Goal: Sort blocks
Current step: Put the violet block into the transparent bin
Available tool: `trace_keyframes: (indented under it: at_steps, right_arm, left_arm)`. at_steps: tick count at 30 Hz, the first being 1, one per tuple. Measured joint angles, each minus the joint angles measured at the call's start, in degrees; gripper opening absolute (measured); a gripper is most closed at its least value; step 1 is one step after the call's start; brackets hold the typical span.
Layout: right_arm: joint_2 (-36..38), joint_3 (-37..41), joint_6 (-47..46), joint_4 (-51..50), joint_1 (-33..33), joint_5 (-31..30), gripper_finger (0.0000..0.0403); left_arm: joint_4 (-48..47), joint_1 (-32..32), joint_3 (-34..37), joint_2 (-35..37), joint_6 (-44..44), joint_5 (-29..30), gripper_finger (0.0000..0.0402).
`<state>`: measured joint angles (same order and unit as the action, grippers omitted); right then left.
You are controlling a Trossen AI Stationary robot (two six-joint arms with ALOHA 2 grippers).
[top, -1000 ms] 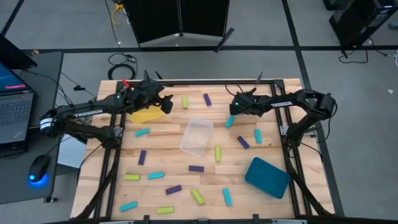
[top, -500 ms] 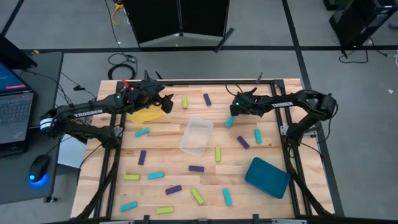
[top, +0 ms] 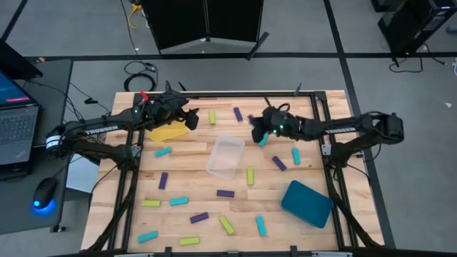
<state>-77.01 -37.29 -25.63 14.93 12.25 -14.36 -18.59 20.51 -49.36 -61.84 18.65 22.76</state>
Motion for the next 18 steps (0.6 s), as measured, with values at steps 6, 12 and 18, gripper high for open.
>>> trace_keyframes:
  at_steps: [6,12,18]
  right_arm:
    - [-7.45,-0.1,0.79,15.81,-6.72,0.9,0.0117]
    - [-14.62,-0.16,-0.23,22.22,-8.16,1.29,0.0121]
    - [-19.17,-3.41,0.66,22.31,-8.67,5.46,0.0202]
  left_arm:
    - [1.8,0.0,0.0,0.0,0.04,-0.07,0.0291]
    - [2.51,0.0,-0.02,-0.04,0.04,-0.09,0.0291]
    - [2.24,0.0,-0.02,-0.46,-0.03,-0.14,0.0291]
